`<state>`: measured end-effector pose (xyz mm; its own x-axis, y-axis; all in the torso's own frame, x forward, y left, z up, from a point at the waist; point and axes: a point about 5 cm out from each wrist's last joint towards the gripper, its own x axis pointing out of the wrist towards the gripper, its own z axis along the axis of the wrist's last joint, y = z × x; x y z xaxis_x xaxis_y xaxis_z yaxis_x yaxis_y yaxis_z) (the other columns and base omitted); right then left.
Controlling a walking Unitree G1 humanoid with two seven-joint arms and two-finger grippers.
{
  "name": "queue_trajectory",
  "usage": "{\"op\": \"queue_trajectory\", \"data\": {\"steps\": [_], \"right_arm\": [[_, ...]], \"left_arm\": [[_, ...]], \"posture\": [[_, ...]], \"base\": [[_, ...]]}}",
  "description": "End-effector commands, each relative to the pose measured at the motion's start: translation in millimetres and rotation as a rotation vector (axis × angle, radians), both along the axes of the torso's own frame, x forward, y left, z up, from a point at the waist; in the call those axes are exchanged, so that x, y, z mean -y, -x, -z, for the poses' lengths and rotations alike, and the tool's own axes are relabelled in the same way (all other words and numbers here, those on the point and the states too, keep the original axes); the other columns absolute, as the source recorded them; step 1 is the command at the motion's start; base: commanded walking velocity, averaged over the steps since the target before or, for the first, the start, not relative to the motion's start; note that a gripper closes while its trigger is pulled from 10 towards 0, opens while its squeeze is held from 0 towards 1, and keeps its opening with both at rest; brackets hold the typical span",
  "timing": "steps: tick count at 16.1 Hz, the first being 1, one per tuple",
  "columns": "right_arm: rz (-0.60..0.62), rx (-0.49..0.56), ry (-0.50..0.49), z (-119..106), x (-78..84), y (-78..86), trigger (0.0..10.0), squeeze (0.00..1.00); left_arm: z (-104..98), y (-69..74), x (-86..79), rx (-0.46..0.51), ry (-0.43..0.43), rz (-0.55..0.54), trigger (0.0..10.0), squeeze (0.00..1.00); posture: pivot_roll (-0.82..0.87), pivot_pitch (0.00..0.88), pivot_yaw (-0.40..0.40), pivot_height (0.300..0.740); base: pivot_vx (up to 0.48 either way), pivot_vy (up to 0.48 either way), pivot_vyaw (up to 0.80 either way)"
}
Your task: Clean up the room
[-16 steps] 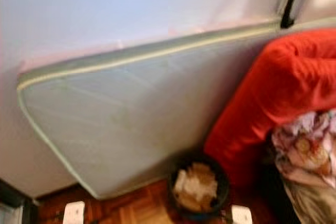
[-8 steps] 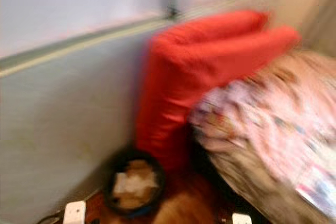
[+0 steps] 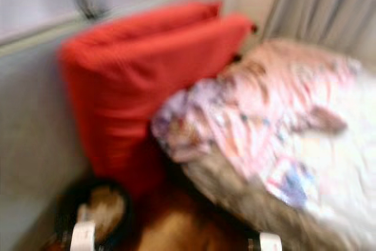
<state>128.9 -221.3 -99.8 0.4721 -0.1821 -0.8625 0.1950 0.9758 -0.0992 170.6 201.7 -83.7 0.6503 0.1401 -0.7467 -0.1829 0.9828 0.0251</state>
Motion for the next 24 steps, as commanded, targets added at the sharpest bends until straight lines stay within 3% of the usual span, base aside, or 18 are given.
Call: {"op": "queue_trajectory", "data": {"steps": [1,7,14,21,24], "right_arm": [[0.062,0.028,-0.185,-0.9,9.7,6.5,10.0,0.00],[0.063,0.037,-0.183,-2.0,10.2,3.5,10.0,0.00],[0.066,0.037,-0.174,-2.7,12.7,2.6,10.0,0.00],[0.061,0.030,-0.175,-2.8,12.8,2.3,10.0,0.00],[0.058,0.025,-0.179,-2.4,12.1,2.9,10.0,0.00]], "left_arm": [[0.4,21.2,-50.5,-0.145,-0.057,0.009,10.0,0.00],[-0.8,18.2,-50.6,-0.138,-0.060,0.010,10.0,0.00],[0.2,18.7,-48.6,-0.130,-0.025,-0.052,10.0,0.00],[-0.3,17.3,-48.8,-0.136,-0.047,-0.027,10.0,0.00],[-0.7,17.0,-49.4,-0.138,-0.059,-0.007,10.0,0.00]], "posture": [[0.04,0.000,0.044,0.740],[0.02,0.000,0.042,0.740],[0.03,0.000,0.025,0.740],[0.04,0.000,0.022,0.740],[0.04,0.000,0.029,0.740]], "base": [[0.000,-0.424,0.00],[0.000,-0.410,0.00],[0.000,0.000,0.00],[0.000,0.170,0.00],[0.000,0.000,-0.78]]}}
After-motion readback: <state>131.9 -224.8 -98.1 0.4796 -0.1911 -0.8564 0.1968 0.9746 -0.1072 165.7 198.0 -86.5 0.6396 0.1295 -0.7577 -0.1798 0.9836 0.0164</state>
